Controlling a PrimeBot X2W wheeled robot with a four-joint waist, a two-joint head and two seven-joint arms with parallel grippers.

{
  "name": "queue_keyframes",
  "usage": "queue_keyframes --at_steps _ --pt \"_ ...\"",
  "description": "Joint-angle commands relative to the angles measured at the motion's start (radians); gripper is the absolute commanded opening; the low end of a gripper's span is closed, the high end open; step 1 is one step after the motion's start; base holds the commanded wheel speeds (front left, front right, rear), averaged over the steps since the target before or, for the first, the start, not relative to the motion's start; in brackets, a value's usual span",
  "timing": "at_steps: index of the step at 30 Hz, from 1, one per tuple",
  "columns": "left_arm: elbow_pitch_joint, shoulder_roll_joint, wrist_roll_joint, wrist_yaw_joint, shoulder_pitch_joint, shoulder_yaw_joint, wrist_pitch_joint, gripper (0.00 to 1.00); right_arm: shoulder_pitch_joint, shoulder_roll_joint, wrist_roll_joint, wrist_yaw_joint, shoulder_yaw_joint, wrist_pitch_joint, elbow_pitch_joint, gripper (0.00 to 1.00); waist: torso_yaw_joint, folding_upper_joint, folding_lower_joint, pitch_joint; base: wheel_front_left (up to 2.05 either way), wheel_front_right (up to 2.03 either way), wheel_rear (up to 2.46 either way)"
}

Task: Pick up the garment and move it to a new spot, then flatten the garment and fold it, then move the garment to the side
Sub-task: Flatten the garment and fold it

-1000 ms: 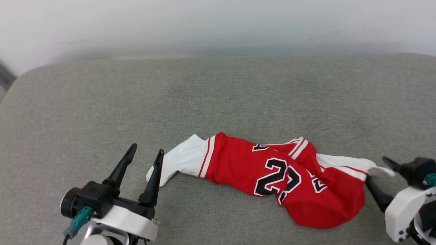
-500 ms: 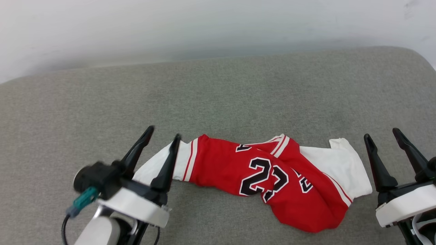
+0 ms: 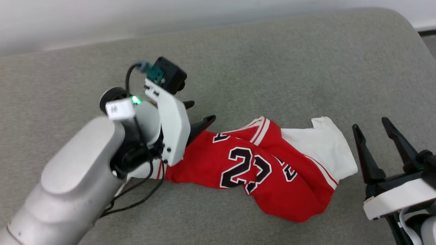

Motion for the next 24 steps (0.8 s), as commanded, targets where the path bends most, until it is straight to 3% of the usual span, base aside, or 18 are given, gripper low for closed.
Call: queue_keyframes --at_steps 1,6,14,22,23,24 --pt "0.024 -0.004 -0.029 -0.001 -0.033 -0.016 0.043 1.0 -0.012 0.011 -0.008 -0.001 0.006 -0.01 0.009 1.0 -0.038 -0.0001 -0.0001 0.04 0.0 0.0 0.0" --pt "0.108 -0.019 -0.085 -0.001 -0.13 -0.071 0.16 1.0 -0.021 0.035 -0.011 -0.001 0.02 -0.034 0.043 1.0 -0.077 -0.0001 -0.0001 0.087 0.0 0.0 0.0" --pt "0.206 -0.053 -0.09 -0.001 -0.194 -0.171 0.19 1.0 -0.044 0.055 -0.013 -0.001 0.051 -0.065 0.096 1.0 -0.117 -0.0001 -0.0001 0.136 0.0 0.0 0.0" --pt "0.244 -0.027 -0.101 -0.001 -0.196 -0.269 0.183 1.0 -0.055 0.063 -0.016 -0.001 0.06 -0.082 0.132 1.0 -0.13 -0.0001 -0.0001 0.152 0.0 0.0 0.0" --pt "0.247 -0.025 -0.106 -0.001 -0.192 -0.277 0.176 0.47 -0.056 0.065 -0.017 -0.001 0.061 -0.084 0.137 1.0 -0.13 -0.0001 -0.0001 0.152 0.0 0.0 0.0" --pt "0.242 -0.022 -0.116 -0.001 -0.189 -0.29 0.17 0.0 -0.057 0.065 -0.017 -0.001 0.061 -0.085 0.14 1.0 -0.129 -0.0001 -0.0001 0.152 0.0 0.0 0.0"
